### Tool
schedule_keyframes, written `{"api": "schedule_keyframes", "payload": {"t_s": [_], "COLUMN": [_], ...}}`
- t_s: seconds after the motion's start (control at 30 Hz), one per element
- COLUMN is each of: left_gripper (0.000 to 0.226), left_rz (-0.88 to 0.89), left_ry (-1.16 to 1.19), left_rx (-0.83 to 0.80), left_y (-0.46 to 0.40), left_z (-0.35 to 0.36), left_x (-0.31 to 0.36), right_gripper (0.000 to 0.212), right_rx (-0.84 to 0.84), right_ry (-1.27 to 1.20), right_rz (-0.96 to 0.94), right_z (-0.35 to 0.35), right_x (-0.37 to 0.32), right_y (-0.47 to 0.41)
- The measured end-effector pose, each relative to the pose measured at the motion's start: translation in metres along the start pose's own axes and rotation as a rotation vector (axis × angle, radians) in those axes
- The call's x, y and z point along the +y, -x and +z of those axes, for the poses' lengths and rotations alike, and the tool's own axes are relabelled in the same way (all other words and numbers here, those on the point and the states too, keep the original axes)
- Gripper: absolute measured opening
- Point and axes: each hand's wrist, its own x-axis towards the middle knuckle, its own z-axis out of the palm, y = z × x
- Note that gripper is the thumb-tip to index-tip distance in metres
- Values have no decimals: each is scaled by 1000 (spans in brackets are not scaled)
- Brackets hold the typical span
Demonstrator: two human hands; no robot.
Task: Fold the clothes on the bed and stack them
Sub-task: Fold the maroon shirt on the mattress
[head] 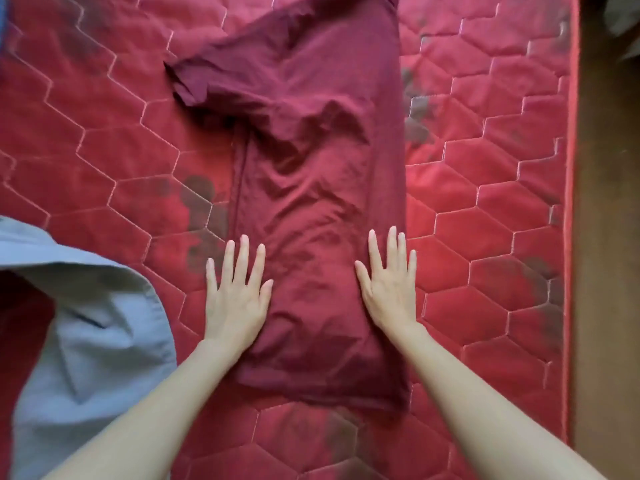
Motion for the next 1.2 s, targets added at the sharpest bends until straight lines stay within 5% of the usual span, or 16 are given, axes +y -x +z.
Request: {"api": "schedule_keyframes", "payload": {"t_s": [0.4, 0.57, 0.67, 0.8, 1.0, 1.2], "left_gripper": [63, 54, 51, 56, 61, 59], "left_rz": [-181, 44, 212, 89, -124, 32], "left_ry": [26, 14, -41, -63, 10, -40], "left_rx": [41, 289, 303, 143, 179, 249], "left_y": [135, 84, 31, -11, 26, -40], "left_z": [33, 7, 0, 13, 25, -14], "left_x": [5, 42, 66, 53, 12, 32], "right_gripper": [50, 45, 50, 53, 55, 53], "right_rx": [116, 296, 283, 135, 190, 294], "right_ry": [-119, -215, -223, -67, -39, -134], "right_rz": [-39, -124, -158, -167, -54, -73], "right_z": [53, 19, 3, 18, 39, 0], "right_x": [17, -22, -61, -66, -11, -34], "right_y": [192, 131, 72, 31, 72, -8]}}
